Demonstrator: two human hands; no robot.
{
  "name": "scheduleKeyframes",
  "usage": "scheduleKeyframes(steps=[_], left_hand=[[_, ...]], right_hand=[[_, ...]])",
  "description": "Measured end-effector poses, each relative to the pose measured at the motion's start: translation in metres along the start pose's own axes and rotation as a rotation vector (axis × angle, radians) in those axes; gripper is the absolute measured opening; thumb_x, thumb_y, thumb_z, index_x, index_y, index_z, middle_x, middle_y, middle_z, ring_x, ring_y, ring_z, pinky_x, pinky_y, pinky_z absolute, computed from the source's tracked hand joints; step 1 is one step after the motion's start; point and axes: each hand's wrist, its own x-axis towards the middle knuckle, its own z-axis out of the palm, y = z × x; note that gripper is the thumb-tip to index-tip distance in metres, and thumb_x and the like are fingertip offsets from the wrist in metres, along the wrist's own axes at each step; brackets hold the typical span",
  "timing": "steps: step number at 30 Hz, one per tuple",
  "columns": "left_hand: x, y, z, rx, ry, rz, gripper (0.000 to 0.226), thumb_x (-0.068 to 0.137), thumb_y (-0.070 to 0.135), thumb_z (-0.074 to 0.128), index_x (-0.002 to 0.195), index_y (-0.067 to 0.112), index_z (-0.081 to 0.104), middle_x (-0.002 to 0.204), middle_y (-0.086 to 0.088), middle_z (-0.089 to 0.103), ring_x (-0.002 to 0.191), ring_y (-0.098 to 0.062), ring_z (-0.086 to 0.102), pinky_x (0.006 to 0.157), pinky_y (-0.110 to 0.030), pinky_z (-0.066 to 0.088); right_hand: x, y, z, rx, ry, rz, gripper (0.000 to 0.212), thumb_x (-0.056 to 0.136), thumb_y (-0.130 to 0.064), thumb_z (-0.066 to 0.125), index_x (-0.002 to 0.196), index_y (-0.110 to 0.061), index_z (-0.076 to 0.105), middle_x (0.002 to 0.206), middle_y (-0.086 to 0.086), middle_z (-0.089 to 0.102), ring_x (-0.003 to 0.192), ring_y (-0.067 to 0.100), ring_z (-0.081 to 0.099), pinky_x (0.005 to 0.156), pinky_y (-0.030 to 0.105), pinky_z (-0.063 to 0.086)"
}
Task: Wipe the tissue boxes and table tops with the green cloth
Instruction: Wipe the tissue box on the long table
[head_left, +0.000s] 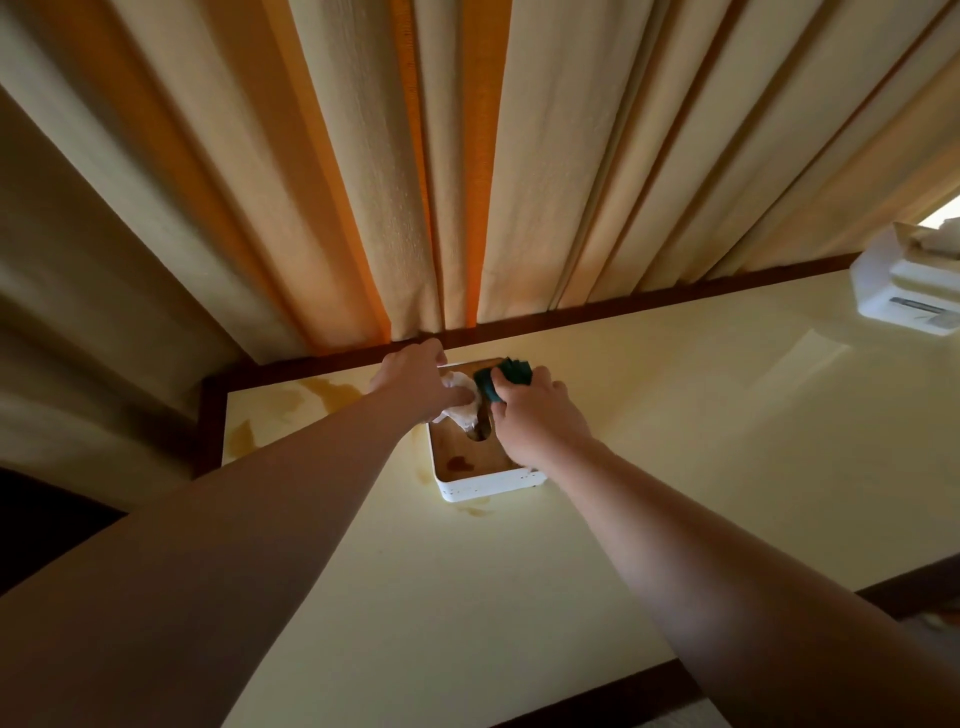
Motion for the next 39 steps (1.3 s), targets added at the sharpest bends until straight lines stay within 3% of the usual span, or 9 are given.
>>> scheduleKeyframes(steps=[5, 11, 16, 22, 26, 34, 39], left_hand=[[0.000, 0.001, 0.000, 0.008, 0.006, -0.003, 0.051, 0.081, 0.059, 0.080, 0.109, 0.027, 0.052, 0.089, 0.006, 0.059, 0.077, -0.016, 0.060, 0.065, -0.029, 0.056], [0.001, 0.001, 0.001, -0.015, -0.007, -0.028, 0.056, 0.076, 0.062, 0.082, 0.109, 0.028, 0.052, 0.091, 0.005, 0.061, 0.083, -0.021, 0.063, 0.075, -0.042, 0.062], [0.001, 0.001, 0.002, -0.016, -0.007, -0.033, 0.058, 0.075, 0.062, 0.083, 0.111, 0.028, 0.052, 0.097, 0.005, 0.060, 0.091, -0.021, 0.060, 0.078, -0.042, 0.060], [0.000, 0.002, 0.001, -0.022, 0.004, -0.032, 0.048, 0.082, 0.054, 0.081, 0.109, 0.026, 0.052, 0.090, 0.003, 0.060, 0.081, -0.021, 0.062, 0.066, -0.034, 0.059], [-0.002, 0.004, 0.001, -0.003, 0.015, -0.047, 0.042, 0.087, 0.045, 0.081, 0.111, 0.025, 0.053, 0.087, 0.003, 0.059, 0.075, -0.019, 0.062, 0.055, -0.027, 0.048], [0.000, 0.002, 0.002, -0.015, 0.002, -0.026, 0.056, 0.077, 0.061, 0.082, 0.111, 0.028, 0.051, 0.096, 0.005, 0.061, 0.090, -0.021, 0.060, 0.072, -0.037, 0.058], [-0.001, 0.002, 0.002, -0.032, 0.000, -0.035, 0.056, 0.077, 0.060, 0.083, 0.110, 0.028, 0.051, 0.098, 0.005, 0.060, 0.094, -0.022, 0.058, 0.073, -0.037, 0.057]], right_hand=[[0.015, 0.001, -0.005, -0.007, -0.021, -0.017, 0.054, 0.111, -0.037, 0.033, 0.163, -0.037, 0.020, 0.145, 0.015, 0.034, 0.127, 0.033, 0.043, 0.100, 0.046, 0.052], [-0.053, 0.017, 0.010, -0.029, -0.033, -0.028, 0.053, 0.110, -0.040, 0.035, 0.162, -0.037, 0.024, 0.142, 0.010, 0.036, 0.122, 0.029, 0.042, 0.092, 0.040, 0.052], [-0.082, 0.015, 0.019, 0.000, -0.035, -0.013, 0.052, 0.110, -0.041, 0.035, 0.161, -0.039, 0.025, 0.144, 0.008, 0.036, 0.123, 0.028, 0.042, 0.089, 0.038, 0.050], [-0.011, 0.002, 0.004, -0.004, 0.002, -0.005, 0.053, 0.110, -0.039, 0.034, 0.162, -0.037, 0.024, 0.145, 0.014, 0.035, 0.125, 0.032, 0.042, 0.098, 0.044, 0.052], [0.019, -0.001, -0.006, -0.009, -0.035, -0.023, 0.054, 0.110, -0.036, 0.034, 0.163, -0.038, 0.021, 0.147, 0.015, 0.033, 0.129, 0.034, 0.042, 0.101, 0.046, 0.051], [-0.062, 0.015, 0.008, 0.000, -0.046, -0.018, 0.052, 0.110, -0.039, 0.036, 0.161, -0.036, 0.026, 0.140, 0.010, 0.038, 0.121, 0.028, 0.043, 0.092, 0.039, 0.050], [-0.072, 0.013, 0.011, 0.031, -0.053, -0.003, 0.051, 0.110, -0.039, 0.034, 0.161, -0.038, 0.028, 0.140, 0.008, 0.038, 0.122, 0.029, 0.042, 0.091, 0.039, 0.048]])
